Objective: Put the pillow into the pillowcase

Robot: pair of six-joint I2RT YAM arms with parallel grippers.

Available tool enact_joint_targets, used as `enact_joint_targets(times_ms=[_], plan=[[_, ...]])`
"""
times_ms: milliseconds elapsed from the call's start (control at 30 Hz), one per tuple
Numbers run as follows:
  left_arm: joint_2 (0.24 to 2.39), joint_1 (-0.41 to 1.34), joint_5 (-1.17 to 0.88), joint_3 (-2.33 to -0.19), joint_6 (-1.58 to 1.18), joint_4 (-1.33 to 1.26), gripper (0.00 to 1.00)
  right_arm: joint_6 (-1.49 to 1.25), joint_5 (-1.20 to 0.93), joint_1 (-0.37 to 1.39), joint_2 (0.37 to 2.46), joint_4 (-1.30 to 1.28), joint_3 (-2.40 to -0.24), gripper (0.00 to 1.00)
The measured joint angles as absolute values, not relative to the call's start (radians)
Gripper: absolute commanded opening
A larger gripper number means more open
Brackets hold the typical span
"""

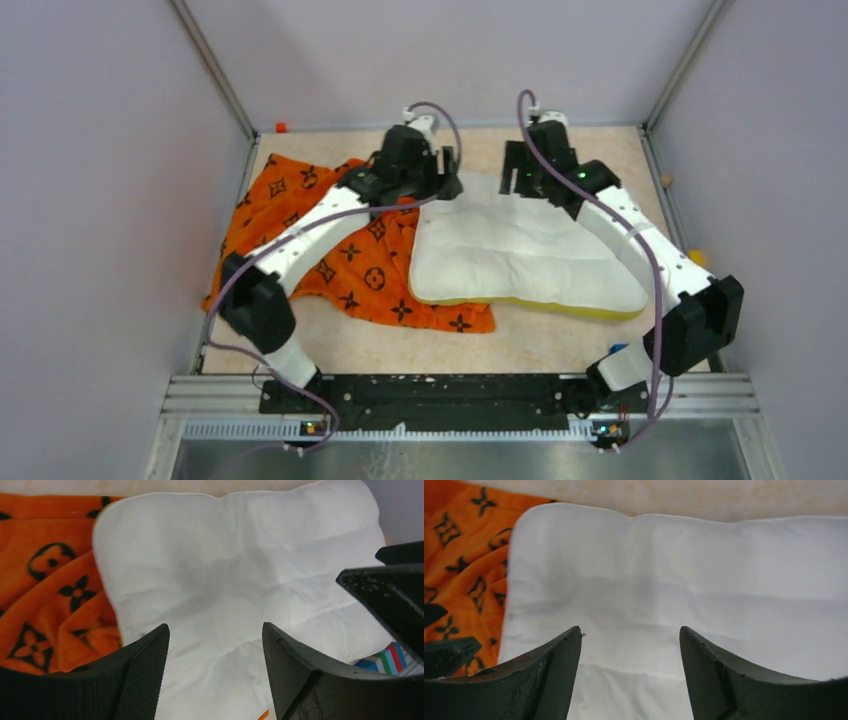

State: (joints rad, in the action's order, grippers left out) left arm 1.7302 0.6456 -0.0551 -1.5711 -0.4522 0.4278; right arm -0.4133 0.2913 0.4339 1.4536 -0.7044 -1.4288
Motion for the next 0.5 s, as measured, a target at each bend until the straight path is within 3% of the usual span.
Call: enact_joint_targets(times_ms=[200, 500], plan=[[1.444, 0.408, -0.064, -1.330, -0.474, 0.434, 0.74, -0.412, 0.310, 0.709, 1.611, -0.676, -1.570, 0.73], [1.337, 0.251, -0.094, -1.148, -0.465, 0.494, 0.74, -0.412, 0.392, 0.883, 2.043, -0.687, -1.825, 0.78]])
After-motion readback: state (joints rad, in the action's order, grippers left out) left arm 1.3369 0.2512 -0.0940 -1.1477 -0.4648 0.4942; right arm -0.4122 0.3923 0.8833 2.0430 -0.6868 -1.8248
